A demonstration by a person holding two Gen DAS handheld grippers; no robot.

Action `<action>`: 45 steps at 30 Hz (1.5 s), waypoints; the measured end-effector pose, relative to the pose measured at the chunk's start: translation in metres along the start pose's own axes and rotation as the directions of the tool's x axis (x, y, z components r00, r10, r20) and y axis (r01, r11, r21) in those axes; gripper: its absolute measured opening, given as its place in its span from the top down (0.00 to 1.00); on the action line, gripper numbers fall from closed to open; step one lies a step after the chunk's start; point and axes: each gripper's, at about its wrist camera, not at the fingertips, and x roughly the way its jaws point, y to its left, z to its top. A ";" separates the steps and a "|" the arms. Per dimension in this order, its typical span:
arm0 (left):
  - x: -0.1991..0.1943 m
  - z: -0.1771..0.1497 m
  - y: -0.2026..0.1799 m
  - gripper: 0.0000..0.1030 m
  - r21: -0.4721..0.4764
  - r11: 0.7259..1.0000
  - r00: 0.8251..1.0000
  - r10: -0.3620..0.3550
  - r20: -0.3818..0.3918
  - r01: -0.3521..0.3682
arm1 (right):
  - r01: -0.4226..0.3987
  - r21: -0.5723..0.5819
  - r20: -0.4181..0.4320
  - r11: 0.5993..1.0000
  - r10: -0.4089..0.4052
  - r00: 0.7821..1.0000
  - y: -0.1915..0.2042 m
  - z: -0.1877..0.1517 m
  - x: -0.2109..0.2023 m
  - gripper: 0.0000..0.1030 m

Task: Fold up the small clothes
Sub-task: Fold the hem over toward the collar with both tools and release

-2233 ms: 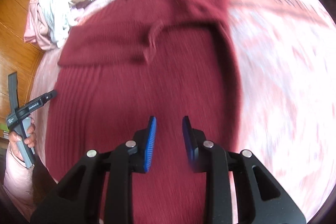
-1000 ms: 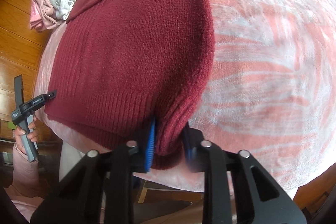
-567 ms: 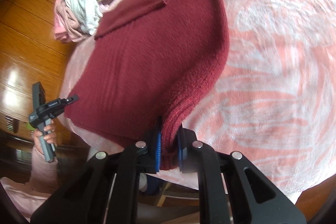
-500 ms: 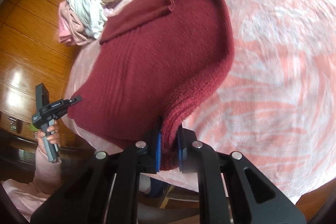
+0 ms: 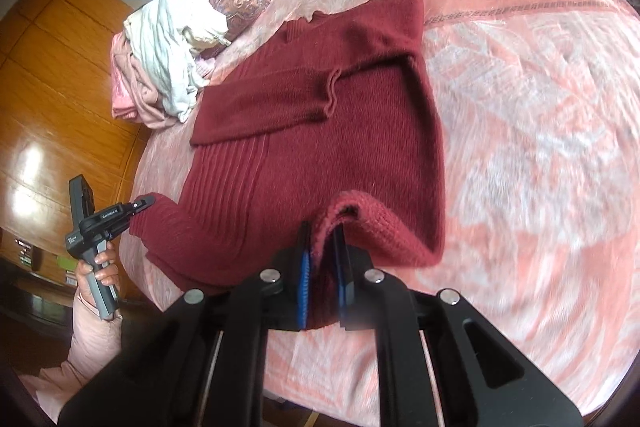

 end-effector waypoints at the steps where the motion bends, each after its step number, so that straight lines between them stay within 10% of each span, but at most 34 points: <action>1: 0.005 0.006 0.000 0.93 -0.007 1.000 1.000 -0.002 -0.002 0.002 | 0.004 0.011 -0.003 1.000 -0.004 1.000 -0.004 0.008 0.004 0.91; 20: 0.111 0.073 0.026 0.92 -0.154 0.986 0.993 0.046 -0.110 -0.062 | 0.108 0.170 -0.093 0.980 -0.093 0.991 -0.060 0.109 0.104 0.95; 28: 0.109 0.085 0.038 0.85 -0.192 0.981 0.988 -0.054 -0.142 0.026 | 0.176 0.141 -0.056 0.974 -0.170 0.984 -0.067 0.120 0.091 0.84; 31: 0.092 0.086 0.050 0.58 -0.230 0.973 0.993 -0.060 -0.106 0.034 | 0.177 0.119 -0.033 0.977 -0.175 0.984 -0.068 0.120 0.076 0.81; 36: 0.054 0.093 0.054 0.47 -0.162 0.986 1.000 0.025 0.011 -0.023 | 0.155 -0.003 -0.054 0.988 -0.155 0.986 -0.048 0.116 0.072 0.66; 42: 0.067 0.097 0.018 0.43 0.026 0.998 0.998 0.066 -0.013 -0.066 | 0.150 -0.080 -0.130 0.985 -0.160 0.979 -0.029 0.118 0.104 0.64; 45: 0.081 0.098 0.004 0.41 0.088 0.993 0.996 0.079 -0.030 -0.076 | 0.193 -0.105 -0.148 0.976 -0.207 0.967 -0.025 0.118 0.115 0.45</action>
